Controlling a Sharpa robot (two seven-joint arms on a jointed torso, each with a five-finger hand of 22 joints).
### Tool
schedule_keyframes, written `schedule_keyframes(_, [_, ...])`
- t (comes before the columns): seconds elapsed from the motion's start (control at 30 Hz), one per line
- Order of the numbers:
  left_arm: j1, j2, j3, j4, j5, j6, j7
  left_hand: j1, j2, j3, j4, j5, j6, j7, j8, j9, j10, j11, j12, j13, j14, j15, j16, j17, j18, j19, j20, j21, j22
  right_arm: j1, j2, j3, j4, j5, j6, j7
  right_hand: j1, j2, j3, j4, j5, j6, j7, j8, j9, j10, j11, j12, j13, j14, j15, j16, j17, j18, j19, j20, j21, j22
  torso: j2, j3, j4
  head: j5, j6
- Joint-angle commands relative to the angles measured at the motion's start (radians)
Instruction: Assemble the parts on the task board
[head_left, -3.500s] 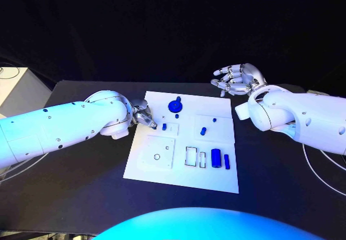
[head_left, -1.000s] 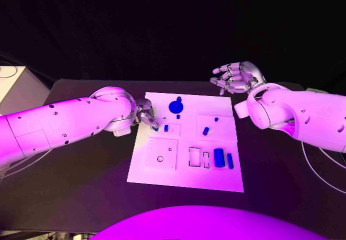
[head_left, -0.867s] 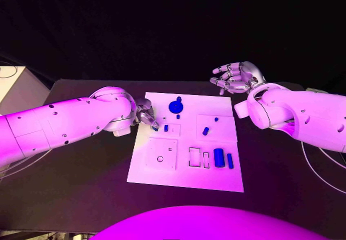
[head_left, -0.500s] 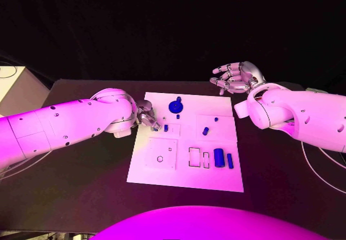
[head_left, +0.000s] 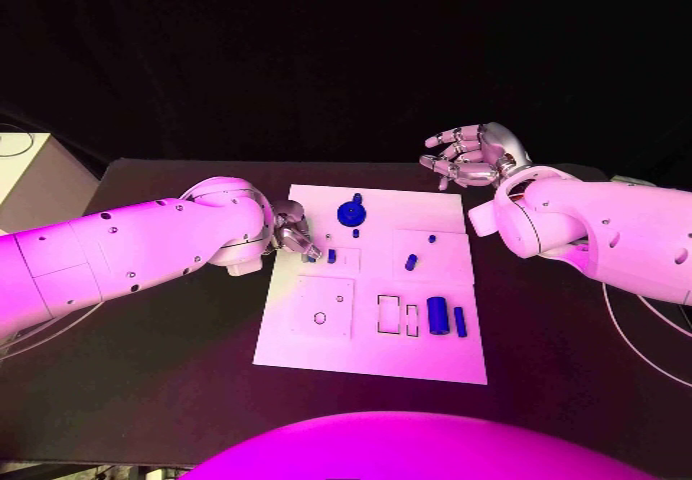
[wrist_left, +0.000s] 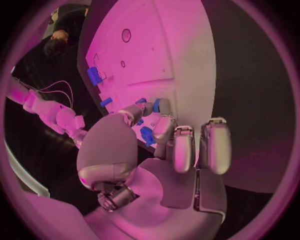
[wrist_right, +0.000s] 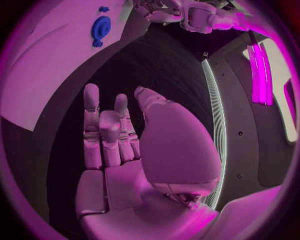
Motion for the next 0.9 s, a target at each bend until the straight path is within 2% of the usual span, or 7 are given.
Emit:
schedule_keyframes(0.03, [-0.003,0.002,-0.002,0.001,-0.001,0.013,0.001,-0.009,-0.001,-0.012,0.006,-0.004,0.004,-0.003,-0.006,-0.002,-0.003,0.006,-0.002,0.000,0.107,-0.003,0.003,0.263,-0.015,0.007,-0.003,0.005,0.074,0.000,-0.001,0.000,0.002,-0.007,0.010,0.008,-0.006,0.001,-0.008,0.000,0.004,-0.007,0.003,0.004,0.001,0.006,-0.002,-0.005,-0.001,-0.002,-0.003,-0.005,0.001,0.020,0.007,-0.002,-0.007,-0.001,0.000,0.0001,0.0002,0.000,0.000])
schedule_keyframes(0.13, [-0.003,-0.004,-0.001,0.003,-0.002,0.013,0.000,-0.023,-0.019,-0.068,0.046,-0.009,0.007,-0.001,-0.009,-0.014,-0.005,0.008,-0.005,0.002,0.107,-0.002,0.003,0.263,-0.015,0.007,-0.002,0.003,0.073,0.000,-0.001,0.000,0.002,-0.007,0.010,0.009,-0.006,0.001,-0.008,0.000,0.004,-0.007,0.003,0.004,0.001,0.006,-0.002,-0.005,-0.001,-0.002,-0.003,-0.005,0.001,0.020,0.007,-0.002,-0.007,-0.001,0.000,0.0001,-0.0002,0.001,0.000])
schedule_keyframes(0.2, [-0.003,-0.007,-0.001,0.006,-0.003,0.011,0.000,-0.025,-0.025,-0.098,0.070,-0.080,0.009,-0.001,-0.010,-0.021,-0.006,0.008,-0.006,0.003,0.107,-0.001,0.003,0.263,-0.015,0.007,-0.001,0.003,0.073,0.000,-0.001,0.000,0.001,-0.007,0.010,0.009,-0.006,0.001,-0.009,0.000,0.004,-0.008,0.003,0.006,0.001,0.006,-0.002,-0.005,-0.007,-0.002,-0.003,-0.009,-0.001,0.020,0.009,-0.003,-0.009,-0.003,0.000,-0.0005,-0.0002,0.001,0.000])
schedule_keyframes(0.33, [-0.003,-0.021,0.003,0.020,0.003,-0.004,0.002,-0.016,-0.039,-0.147,0.120,-0.163,0.004,0.005,-0.013,-0.034,-0.017,0.013,-0.021,-0.014,0.107,0.001,0.003,0.263,-0.013,0.002,0.001,-0.002,0.065,0.000,0.000,0.000,0.000,-0.008,0.006,0.008,-0.006,0.002,-0.009,0.000,0.004,-0.008,0.003,0.006,0.001,0.006,-0.002,-0.005,-0.007,-0.002,-0.003,-0.009,-0.001,0.020,0.009,-0.003,-0.009,-0.003,-0.001,-0.0010,-0.0005,-0.001,0.000])
schedule_keyframes(0.43, [-0.002,-0.031,0.009,0.031,0.019,-0.027,0.005,0.006,-0.046,-0.202,0.170,-0.230,-0.021,0.016,-0.016,-0.046,-0.055,0.022,-0.071,-0.088,0.103,0.008,-0.004,0.247,-0.010,-0.007,0.006,-0.011,0.051,-0.001,0.001,0.000,-0.001,-0.009,0.004,0.008,-0.006,0.001,-0.009,0.000,0.004,-0.009,0.003,0.006,0.001,0.006,-0.001,-0.005,-0.008,-0.002,-0.003,-0.010,-0.002,0.020,0.009,-0.003,-0.010,-0.004,-0.001,-0.0013,-0.0005,-0.002,0.000])
schedule_keyframes(0.53, [-0.002,-0.037,0.014,0.036,0.028,-0.045,0.007,0.039,-0.040,-0.257,0.210,-0.241,-0.038,0.022,-0.012,-0.053,-0.081,0.028,-0.102,-0.136,0.097,0.012,-0.014,0.227,-0.004,-0.021,0.011,-0.024,0.029,-0.001,0.001,0.000,-0.002,-0.009,0.003,0.008,-0.006,0.001,-0.009,0.000,0.004,-0.009,0.003,0.006,0.001,0.006,-0.001,-0.005,-0.008,-0.002,-0.003,-0.010,-0.002,0.020,0.009,-0.003,-0.010,-0.004,-0.001,-0.0013,-0.0002,-0.003,0.000])
schedule_keyframes(0.9, [0.000,-0.055,0.030,0.052,0.054,-0.105,0.028,0.079,0.002,-0.382,0.215,-0.239,-0.071,0.031,0.001,-0.072,-0.128,0.036,-0.146,-0.215,0.089,0.018,-0.031,0.195,0.003,-0.040,0.017,-0.043,0.000,-0.003,0.002,0.000,-0.003,-0.009,0.004,0.008,-0.006,0.001,-0.010,0.000,0.004,-0.009,0.003,0.006,0.001,0.006,-0.001,-0.005,-0.009,-0.002,-0.003,-0.010,-0.002,0.020,0.009,-0.003,-0.010,-0.004,0.000,-0.0009,-0.0005,-0.004,0.002])
